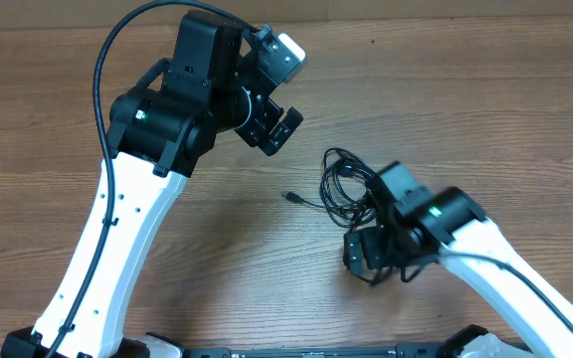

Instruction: Untangle cables

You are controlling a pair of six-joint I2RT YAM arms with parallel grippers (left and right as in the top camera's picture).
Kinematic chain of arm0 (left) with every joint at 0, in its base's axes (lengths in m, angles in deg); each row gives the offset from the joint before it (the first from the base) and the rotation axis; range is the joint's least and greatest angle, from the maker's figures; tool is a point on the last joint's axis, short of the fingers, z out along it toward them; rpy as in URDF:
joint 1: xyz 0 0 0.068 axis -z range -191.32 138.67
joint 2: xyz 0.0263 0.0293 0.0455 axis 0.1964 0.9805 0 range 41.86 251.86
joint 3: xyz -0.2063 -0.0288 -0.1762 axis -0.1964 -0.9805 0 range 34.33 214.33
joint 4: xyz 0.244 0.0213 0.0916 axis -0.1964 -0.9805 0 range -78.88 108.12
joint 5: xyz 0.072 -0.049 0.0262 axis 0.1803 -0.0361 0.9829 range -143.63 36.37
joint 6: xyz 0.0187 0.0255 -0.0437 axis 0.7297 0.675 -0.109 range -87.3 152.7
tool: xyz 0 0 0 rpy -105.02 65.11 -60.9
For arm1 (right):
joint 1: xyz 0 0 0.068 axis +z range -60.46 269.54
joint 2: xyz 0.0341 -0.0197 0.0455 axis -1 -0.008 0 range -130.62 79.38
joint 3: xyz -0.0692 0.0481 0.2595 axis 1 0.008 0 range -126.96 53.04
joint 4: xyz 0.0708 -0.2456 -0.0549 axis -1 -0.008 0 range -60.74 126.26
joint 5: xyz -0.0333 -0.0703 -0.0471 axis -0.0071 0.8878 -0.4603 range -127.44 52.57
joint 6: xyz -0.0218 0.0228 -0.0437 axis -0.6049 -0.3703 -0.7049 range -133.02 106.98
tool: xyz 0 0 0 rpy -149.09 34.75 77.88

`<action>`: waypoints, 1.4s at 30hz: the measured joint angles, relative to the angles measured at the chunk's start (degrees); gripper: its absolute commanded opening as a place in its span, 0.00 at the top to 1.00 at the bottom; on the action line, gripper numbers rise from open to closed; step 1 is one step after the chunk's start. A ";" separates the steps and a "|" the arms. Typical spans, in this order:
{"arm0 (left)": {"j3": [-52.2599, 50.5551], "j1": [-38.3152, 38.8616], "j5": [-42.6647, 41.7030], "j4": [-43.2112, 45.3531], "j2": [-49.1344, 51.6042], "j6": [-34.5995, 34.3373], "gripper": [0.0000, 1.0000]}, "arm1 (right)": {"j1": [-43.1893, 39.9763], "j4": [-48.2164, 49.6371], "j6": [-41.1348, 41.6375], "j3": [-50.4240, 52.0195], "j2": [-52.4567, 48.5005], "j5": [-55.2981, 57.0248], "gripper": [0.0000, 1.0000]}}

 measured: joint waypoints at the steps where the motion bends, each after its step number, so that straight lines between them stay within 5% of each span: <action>1: 0.00 0.00 0.00 -0.37 0.00 -0.15 0.00 | -0.02 0.59 -0.04 0.02 -2.40 0.15 0.00; 5: 0.00 0.00 0.00 -1.46 0.00 -0.37 0.00 | -0.02 3.67 -0.02 0.02 -10.45 0.66 0.02; 7: 0.00 0.00 0.11 -2.32 0.00 -0.44 0.01 | -0.02 5.53 0.04 0.04 -13.92 0.68 0.15; 10: 0.00 0.00 0.63 -3.58 0.00 -0.61 0.00 | -0.02 6.58 -0.20 0.04 -17.09 0.87 0.61; 11: 0.00 0.00 0.79 -3.80 0.00 -0.63 0.00 | -0.02 6.67 0.17 0.04 -18.16 0.81 0.86; 12: 0.00 0.00 0.96 -3.96 0.00 -0.68 0.00 | 0.00 6.80 0.15 0.04 -18.56 0.61 0.96; 22: 0.00 0.00 1.46 -4.00 0.00 -1.03 0.00 | -0.02 4.50 0.39 -4.96 -18.88 0.68 0.96; 33: 0.00 0.00 6.75 -3.96 0.00 -1.03 0.00 | -0.13 -17.53 -0.33 -47.67 -18.91 15.56 0.96; 42: -0.02 -0.02 2.89 -3.98 0.17 -0.92 0.00 | -0.13 -23.65 -4.24 -74.03 -18.86 18.58 0.96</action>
